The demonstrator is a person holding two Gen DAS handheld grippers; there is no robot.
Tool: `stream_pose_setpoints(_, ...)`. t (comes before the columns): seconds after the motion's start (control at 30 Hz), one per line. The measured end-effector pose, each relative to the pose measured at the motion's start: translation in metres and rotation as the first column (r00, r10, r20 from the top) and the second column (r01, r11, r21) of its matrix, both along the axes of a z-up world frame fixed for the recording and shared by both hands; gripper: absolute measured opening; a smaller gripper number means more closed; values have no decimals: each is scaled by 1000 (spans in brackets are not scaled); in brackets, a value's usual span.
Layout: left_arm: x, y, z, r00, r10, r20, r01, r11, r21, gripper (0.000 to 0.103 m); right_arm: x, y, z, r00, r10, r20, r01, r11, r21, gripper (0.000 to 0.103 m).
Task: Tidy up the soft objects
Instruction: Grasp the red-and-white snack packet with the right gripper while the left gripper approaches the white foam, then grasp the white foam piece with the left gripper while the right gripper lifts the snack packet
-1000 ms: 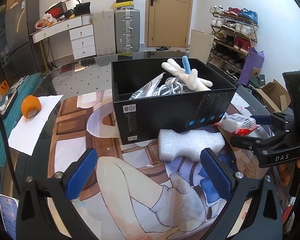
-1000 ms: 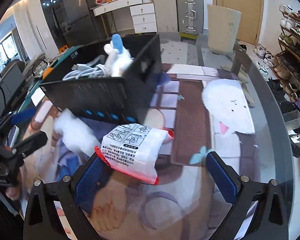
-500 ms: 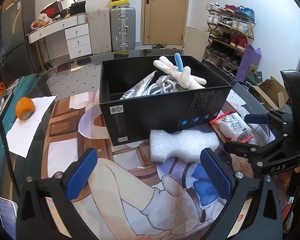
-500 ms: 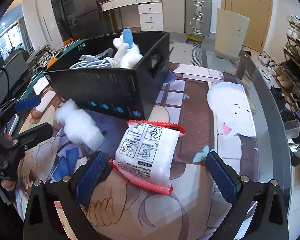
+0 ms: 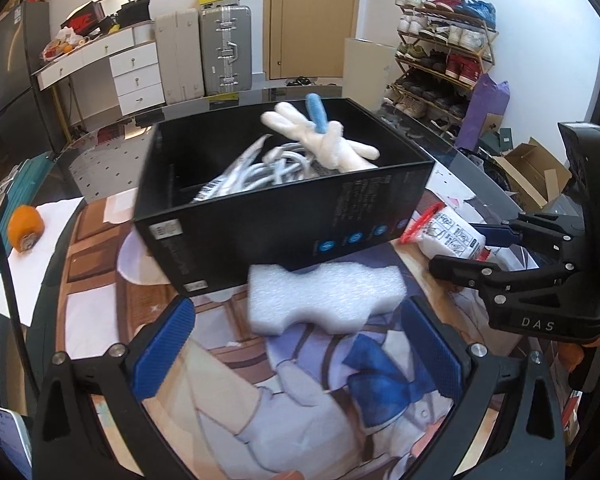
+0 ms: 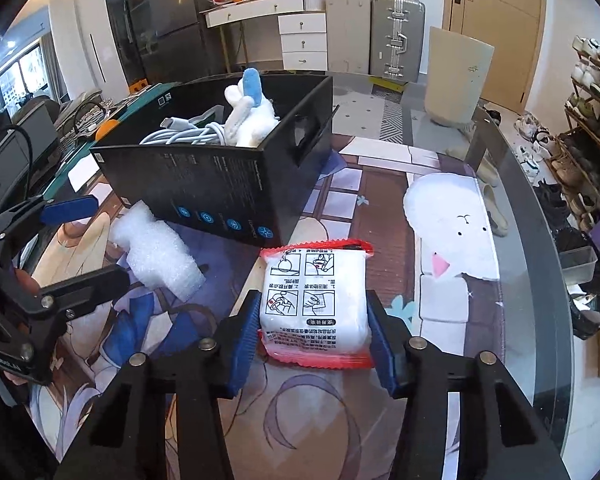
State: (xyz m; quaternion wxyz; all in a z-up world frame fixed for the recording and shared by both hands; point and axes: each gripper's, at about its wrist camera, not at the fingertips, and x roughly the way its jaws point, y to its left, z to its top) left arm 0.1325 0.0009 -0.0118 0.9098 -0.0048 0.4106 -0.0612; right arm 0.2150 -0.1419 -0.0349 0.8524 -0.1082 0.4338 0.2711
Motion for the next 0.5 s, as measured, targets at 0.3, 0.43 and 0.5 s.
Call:
stream_pose_setpoints(0.3, 9, -21, -9, 998, -19, -53, 21, 999, 49, 103, -1, -4, -1, 1000, 9, 0, -9, 1000, 5, 50)
stream_pose_setpoints(0.43, 14, -25, -12, 998, -1, -66, 6, 998, 66, 103, -3, -2, -1, 1000, 11, 10, -11, 1000, -4, 51)
stream_pose_setpoints(0.5, 16, -26, -12, 998, 5, -70, 0, 998, 65, 103, -3, -3, -1, 1000, 16, 9, -16, 1000, 1, 51)
